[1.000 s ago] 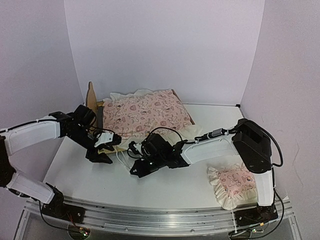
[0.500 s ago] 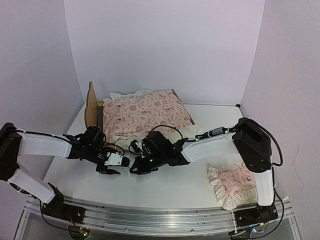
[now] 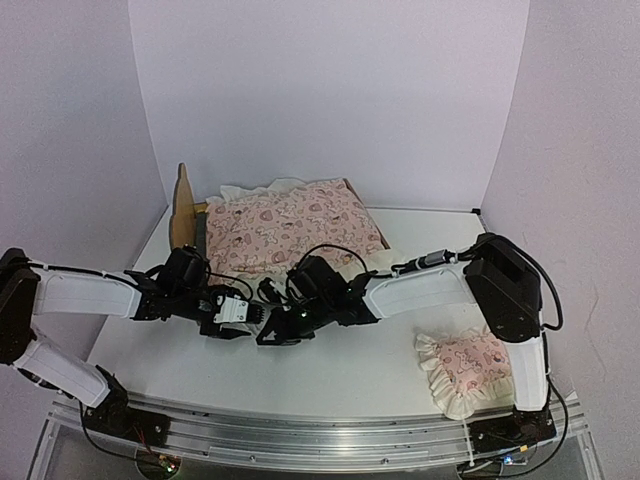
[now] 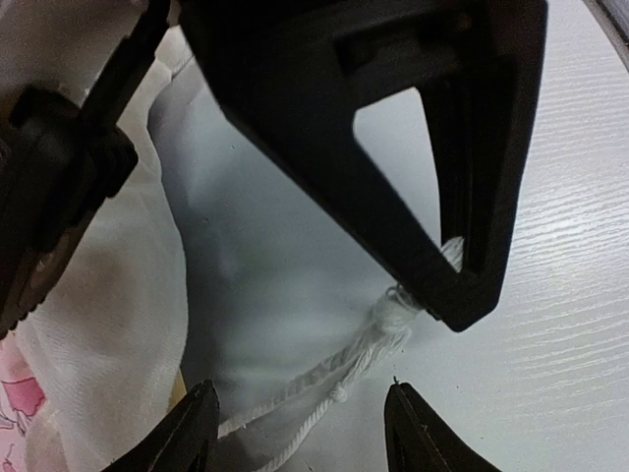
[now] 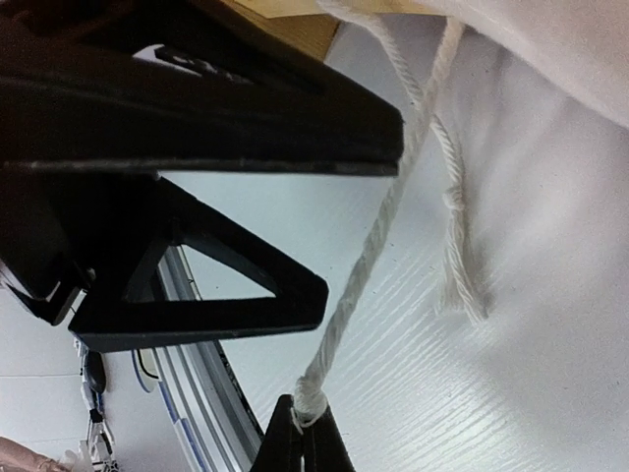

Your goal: Set up the pet bed

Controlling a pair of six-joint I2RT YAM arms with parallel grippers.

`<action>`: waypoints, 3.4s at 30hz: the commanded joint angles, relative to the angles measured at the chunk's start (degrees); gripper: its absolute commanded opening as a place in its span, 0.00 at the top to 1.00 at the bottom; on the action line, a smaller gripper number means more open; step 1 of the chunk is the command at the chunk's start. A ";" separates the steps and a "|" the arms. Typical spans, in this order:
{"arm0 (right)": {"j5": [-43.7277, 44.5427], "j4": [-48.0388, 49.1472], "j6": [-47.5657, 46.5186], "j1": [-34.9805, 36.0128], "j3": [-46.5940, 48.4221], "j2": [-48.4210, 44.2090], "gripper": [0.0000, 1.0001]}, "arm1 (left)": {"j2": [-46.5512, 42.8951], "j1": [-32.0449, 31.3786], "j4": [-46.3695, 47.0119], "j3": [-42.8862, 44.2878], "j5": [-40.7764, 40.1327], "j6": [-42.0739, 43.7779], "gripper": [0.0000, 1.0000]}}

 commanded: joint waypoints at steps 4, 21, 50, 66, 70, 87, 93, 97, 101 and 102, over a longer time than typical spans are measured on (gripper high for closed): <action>-5.61 3.68 0.50 0.15 2.03 0.82 1.00 | 1.78 -0.17 8.32 -0.17 4.35 -0.39 0.45; -1.67 3.81 -1.01 -1.34 2.93 1.04 0.70 | -2.88 -0.18 -3.08 2.20 -1.44 -30.72 1.00; 24.14 5.64 -29.58 4.45 4.08 10.48 0.45 | -8.09 5.60 3.81 -14.51 -1.02 -7.70 1.00; 25.55 4.08 -35.51 4.27 6.05 14.73 0.87 | -7.16 5.62 4.74 -15.26 -0.48 -3.99 0.99; 23.56 4.09 -35.44 4.32 5.89 13.08 1.00 | -7.91 5.62 2.22 -14.17 -1.14 -5.92 0.75; 20.27 6.82 -24.08 3.58 3.92 0.06 1.00 | -16.77 5.60 -7.18 -3.60 -7.39 -45.29 0.56; 20.98 8.68 -21.51 2.57 5.05 -0.53 1.00 | -7.49 5.41 -5.33 0.26 -17.05 -54.73 0.67; 20.34 10.59 -20.71 2.51 4.70 -0.22 1.00 | -6.93 4.20 1.60 -1.43 -18.73 -57.89 0.69; 19.53 13.55 -17.86 2.45 3.96 0.49 1.00 | -4.57 3.56 6.90 -2.62 -20.76 -62.12 0.69; 19.37 14.05 -17.10 2.46 3.92 0.70 1.00 | -4.14 3.49 8.01 -2.92 -21.09 -63.18 0.69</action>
